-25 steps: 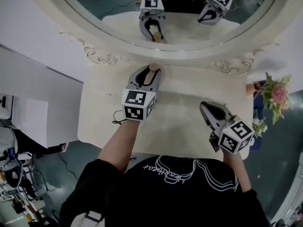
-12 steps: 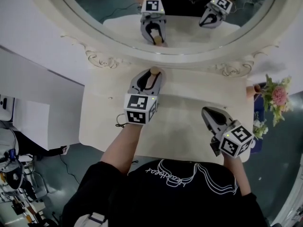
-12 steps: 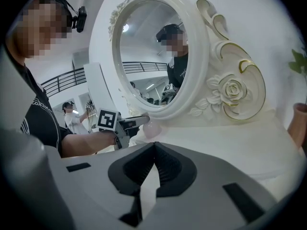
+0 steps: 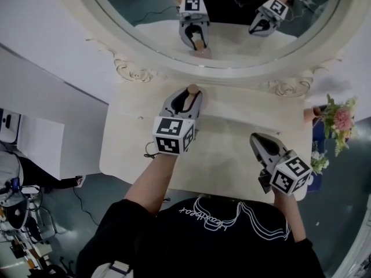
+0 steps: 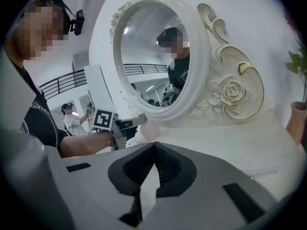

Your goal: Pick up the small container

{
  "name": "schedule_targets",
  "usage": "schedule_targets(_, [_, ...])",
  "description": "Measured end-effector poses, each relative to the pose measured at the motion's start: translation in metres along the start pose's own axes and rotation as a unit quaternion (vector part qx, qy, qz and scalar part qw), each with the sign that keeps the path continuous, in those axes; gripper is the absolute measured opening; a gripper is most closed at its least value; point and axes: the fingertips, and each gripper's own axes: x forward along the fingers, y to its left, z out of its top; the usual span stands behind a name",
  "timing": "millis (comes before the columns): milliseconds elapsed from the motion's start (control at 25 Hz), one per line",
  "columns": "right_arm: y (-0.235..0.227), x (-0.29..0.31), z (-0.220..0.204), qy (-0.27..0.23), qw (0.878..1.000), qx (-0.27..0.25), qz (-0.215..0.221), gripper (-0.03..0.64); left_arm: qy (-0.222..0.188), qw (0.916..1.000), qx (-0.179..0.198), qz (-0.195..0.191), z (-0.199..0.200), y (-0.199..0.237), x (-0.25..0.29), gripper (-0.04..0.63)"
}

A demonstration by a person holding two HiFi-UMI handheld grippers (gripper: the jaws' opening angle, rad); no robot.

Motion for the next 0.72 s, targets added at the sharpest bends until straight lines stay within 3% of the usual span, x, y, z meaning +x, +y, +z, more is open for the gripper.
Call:
schedule_targets(200, [0.019,-0.002,0.004,-0.01,1.0,-0.009,0.01,0.003,-0.001,1.0,0.006,-0.007,0.009,-0.008,-0.024,0.127])
schedule_targets(720, [0.091,-0.008,0.027,-0.053,0.995,-0.077,0.033,0.003,-0.008,0.9975,0.01,-0.07,0.027,-0.05,-0.123,0.127])
